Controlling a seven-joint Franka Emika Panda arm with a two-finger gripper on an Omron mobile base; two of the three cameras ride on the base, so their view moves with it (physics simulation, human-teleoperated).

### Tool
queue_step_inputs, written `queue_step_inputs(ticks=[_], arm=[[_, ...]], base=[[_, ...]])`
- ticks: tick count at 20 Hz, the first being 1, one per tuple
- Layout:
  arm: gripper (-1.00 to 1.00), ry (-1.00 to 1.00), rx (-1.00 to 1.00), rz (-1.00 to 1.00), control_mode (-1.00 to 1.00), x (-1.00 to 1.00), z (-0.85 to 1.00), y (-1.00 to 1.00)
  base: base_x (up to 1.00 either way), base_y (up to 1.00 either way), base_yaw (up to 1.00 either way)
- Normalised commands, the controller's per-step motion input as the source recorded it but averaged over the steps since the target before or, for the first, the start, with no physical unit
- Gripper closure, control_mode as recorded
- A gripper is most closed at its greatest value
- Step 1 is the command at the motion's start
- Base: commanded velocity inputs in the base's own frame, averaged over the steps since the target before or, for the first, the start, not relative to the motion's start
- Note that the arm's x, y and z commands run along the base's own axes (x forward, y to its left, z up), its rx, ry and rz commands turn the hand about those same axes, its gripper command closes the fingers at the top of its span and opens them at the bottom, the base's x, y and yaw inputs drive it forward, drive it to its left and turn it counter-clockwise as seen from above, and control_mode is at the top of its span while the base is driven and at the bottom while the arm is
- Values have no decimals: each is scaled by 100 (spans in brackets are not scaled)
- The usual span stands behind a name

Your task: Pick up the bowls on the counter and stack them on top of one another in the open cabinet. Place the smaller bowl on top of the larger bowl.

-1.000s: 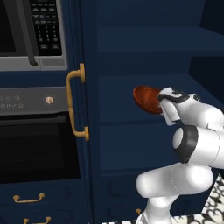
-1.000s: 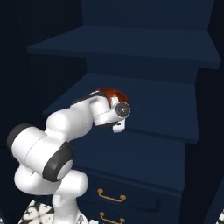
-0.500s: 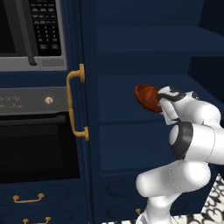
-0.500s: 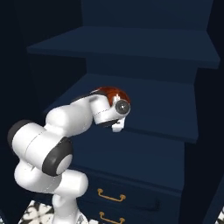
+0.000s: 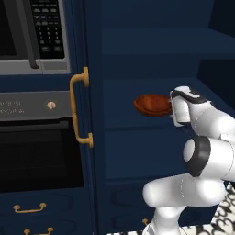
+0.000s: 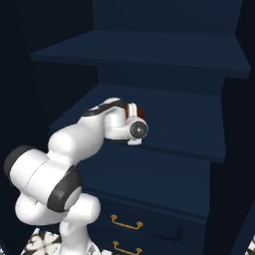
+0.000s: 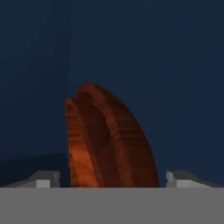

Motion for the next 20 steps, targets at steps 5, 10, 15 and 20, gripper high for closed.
queue_step_inputs(ticks=[5, 10, 15, 20], arm=[[-100, -6, 0, 0, -100, -75, 59, 0], [-100, 2, -2, 0, -100, -99, 81, 0], [-100, 4, 0, 0, -100, -100, 86, -4], [-100, 10, 0, 0, -100, -100, 80, -14]], base=[[0, 0, 0], [0, 0, 0], [0, 0, 0], [0, 0, 0]])
